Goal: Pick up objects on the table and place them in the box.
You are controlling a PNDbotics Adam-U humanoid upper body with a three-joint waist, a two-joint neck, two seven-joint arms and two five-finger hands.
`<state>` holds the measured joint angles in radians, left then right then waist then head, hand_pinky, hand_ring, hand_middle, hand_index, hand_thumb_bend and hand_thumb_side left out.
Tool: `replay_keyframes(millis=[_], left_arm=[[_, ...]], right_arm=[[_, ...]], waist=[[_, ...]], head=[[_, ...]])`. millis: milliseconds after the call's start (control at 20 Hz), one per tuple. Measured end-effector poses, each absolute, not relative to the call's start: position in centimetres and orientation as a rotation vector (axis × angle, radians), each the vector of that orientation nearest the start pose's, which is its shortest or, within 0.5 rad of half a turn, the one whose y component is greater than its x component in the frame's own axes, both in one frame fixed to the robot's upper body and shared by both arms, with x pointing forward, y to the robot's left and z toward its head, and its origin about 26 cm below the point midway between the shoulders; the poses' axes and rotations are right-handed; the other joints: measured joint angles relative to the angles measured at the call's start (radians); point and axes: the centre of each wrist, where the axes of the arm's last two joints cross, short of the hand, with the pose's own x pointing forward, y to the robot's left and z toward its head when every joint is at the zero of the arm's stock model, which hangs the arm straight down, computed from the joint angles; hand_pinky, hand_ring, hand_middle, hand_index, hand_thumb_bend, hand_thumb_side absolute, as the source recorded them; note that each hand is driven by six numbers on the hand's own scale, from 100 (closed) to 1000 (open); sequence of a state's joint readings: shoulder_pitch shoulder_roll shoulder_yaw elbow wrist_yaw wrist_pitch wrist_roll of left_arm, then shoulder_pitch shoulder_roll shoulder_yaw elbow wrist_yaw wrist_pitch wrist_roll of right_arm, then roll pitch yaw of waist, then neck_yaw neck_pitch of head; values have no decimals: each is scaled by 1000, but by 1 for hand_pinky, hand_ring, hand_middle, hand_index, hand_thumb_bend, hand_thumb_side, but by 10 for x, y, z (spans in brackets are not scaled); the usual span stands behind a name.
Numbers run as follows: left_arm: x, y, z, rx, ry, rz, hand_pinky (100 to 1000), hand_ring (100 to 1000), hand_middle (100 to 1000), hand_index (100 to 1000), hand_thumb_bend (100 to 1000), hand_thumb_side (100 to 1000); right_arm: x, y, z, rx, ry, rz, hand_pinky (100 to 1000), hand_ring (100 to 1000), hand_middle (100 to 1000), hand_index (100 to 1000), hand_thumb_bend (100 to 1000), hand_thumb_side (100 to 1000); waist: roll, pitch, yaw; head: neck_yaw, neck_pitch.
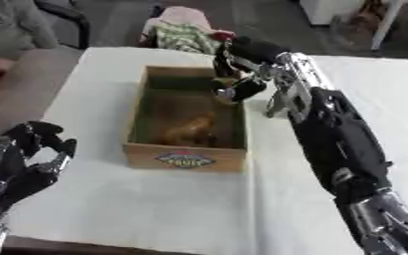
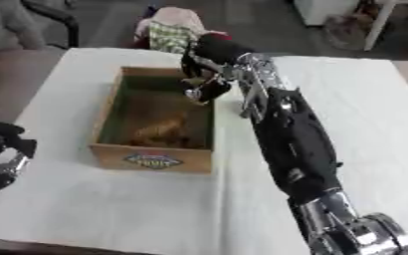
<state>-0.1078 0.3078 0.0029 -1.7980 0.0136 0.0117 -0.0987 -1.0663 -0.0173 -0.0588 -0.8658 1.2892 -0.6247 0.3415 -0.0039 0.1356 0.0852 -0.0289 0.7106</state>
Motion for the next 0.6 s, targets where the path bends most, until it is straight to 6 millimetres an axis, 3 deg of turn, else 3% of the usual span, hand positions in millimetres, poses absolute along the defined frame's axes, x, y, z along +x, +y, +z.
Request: replay_keyframes(millis=[100, 150, 200, 450, 600], left_arm=[[296, 292, 97, 127, -1858, -375, 751, 494, 449, 627, 317, 100], [296, 292, 97, 127, -1857, -375, 751, 494, 449, 627, 317, 100], [296, 292, 97, 127, -1857, -375, 751, 494, 449, 627, 317, 100], [296, 292, 97, 127, -1857, -375, 751, 494, 449, 627, 317, 100], [295, 292, 97, 128, -1854, -375, 751, 494, 449, 627, 317, 100]], right_arm=[[483, -103, 184, 787, 2320, -2529, 686, 732, 781, 844, 166, 455], [483, -99, 182, 761, 2282, -2549, 686, 732, 781, 844, 166, 455], [482, -97, 181, 741, 2251, -2566, 738, 792, 827, 881, 217, 452], [483, -100, 180, 694, 2185, -2605, 755, 811, 836, 895, 231, 445], [486, -113, 187, 721, 2213, -2586, 758, 812, 837, 898, 235, 446]], waist=[[0, 0, -4], [0, 0, -6], [0, 0, -9], [-1, -4, -19], [-2, -9, -25]], head=[[0, 0], [1, 0], [1, 0], [6, 0], [10, 0]])
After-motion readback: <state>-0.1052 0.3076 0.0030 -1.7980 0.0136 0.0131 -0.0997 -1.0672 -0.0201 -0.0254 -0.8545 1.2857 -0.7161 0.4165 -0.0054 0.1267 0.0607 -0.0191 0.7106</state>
